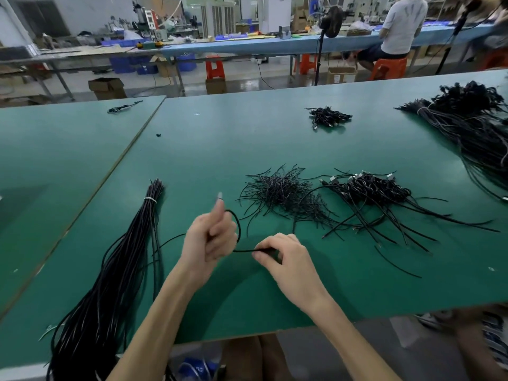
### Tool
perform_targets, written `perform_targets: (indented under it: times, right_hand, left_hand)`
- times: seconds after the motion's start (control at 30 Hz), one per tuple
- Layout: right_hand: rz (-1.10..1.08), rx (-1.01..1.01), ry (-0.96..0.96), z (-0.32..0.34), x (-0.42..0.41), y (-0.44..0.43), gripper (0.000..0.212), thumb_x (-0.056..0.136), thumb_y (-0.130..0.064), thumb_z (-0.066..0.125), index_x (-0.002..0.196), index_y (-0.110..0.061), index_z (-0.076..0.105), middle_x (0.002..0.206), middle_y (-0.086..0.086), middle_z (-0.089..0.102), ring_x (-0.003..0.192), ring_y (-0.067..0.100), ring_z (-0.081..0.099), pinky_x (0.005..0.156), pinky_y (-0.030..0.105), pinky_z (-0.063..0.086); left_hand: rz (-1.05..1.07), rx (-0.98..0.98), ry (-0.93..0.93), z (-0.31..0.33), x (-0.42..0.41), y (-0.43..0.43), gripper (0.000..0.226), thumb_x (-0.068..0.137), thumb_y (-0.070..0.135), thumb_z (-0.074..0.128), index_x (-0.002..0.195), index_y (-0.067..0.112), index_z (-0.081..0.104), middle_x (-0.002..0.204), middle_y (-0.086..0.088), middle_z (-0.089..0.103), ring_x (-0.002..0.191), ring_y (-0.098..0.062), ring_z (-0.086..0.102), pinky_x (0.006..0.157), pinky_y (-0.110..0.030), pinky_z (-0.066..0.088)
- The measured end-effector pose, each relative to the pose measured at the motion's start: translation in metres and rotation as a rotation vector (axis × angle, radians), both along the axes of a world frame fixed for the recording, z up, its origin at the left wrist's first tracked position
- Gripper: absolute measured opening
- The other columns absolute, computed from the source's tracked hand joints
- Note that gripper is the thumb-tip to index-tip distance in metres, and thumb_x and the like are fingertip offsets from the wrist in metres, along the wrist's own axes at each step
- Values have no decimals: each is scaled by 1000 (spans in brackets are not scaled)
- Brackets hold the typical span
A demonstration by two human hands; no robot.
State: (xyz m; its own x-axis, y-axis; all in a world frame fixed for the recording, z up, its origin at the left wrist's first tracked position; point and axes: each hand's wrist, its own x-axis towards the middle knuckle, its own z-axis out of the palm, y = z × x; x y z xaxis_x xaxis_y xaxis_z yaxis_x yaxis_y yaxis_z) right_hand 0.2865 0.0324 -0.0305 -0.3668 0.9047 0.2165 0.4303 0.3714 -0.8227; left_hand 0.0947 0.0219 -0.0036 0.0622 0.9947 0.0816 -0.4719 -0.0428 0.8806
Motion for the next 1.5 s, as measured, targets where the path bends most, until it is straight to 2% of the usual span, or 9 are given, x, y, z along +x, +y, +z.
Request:
perform_targets:
  times: [0.13,0.27,0.47,0.7,0.9,1.17,1.33,1.43,1.5]
  right_hand:
    - [-24,39,-90,-1,-1,2,5,95,-19,71,98,-22,73,93,-15,63,99,4,44,87,6,34]
    - [-33,21,-115,-3,-1,2,10,98,-18,65,106,-21,71,97,-14,62,102,8,46,85,6,35]
    - [-71,-37,40,-1,4,4,19,98,-17,64,113,-25,74,103,-17,71,102,0,61,89,14,47]
    - [-54,-67,146,-1,3,3,20,100,-21,65,114,-32,74,102,-24,75,99,-8,66,86,11,51]
    - [-9,-99,183,-2,1,3,19,103,-21,61,114,-31,73,100,-22,75,101,-4,67,87,21,54]
    - [124,-123,310,3,4,-1,24,106,-14,54,101,-25,75,84,-5,73,90,13,67,79,14,44]
    - [149,-89,309,1,6,0,26,106,-13,53,101,-28,75,85,-8,71,94,16,62,81,14,40]
    - [178,-87,258,0,5,1,27,106,-17,54,100,-34,74,85,-10,70,97,19,61,85,25,46]
    - [203,-81,181,-2,3,1,24,106,-21,55,101,-35,74,85,-13,71,98,15,58,88,26,46]
  left_hand:
    - [82,133,764,-11,16,-11,61,97,51,51,52,13,37,47,4,34,43,-13,28,46,-23,26]
    - [173,393,1432,-19,21,-18,49,104,46,41,65,18,51,57,11,52,51,-12,50,56,-32,44]
    - [342,643,1650,-24,27,-19,36,105,29,48,88,6,69,87,-2,68,80,-22,60,76,-33,53]
    - [510,570,1663,-31,27,-14,27,100,21,63,118,4,73,139,-6,65,132,-21,59,110,-38,48]
    - [645,625,1565,-26,22,-10,45,104,19,56,145,1,53,159,-5,44,150,-19,38,122,-36,33]
    - [539,390,1361,-22,20,-10,51,107,38,40,152,16,47,163,14,34,151,-2,29,120,-18,26]
    - [225,330,1071,-23,14,-7,45,106,29,42,151,22,48,158,17,41,149,-1,32,123,-22,25]
    - [73,268,966,-23,8,-6,42,108,27,38,147,17,53,154,13,48,150,-6,34,124,-26,23]
    - [17,211,921,-23,3,-5,42,110,28,37,139,13,63,142,9,62,140,-10,50,122,-30,29]
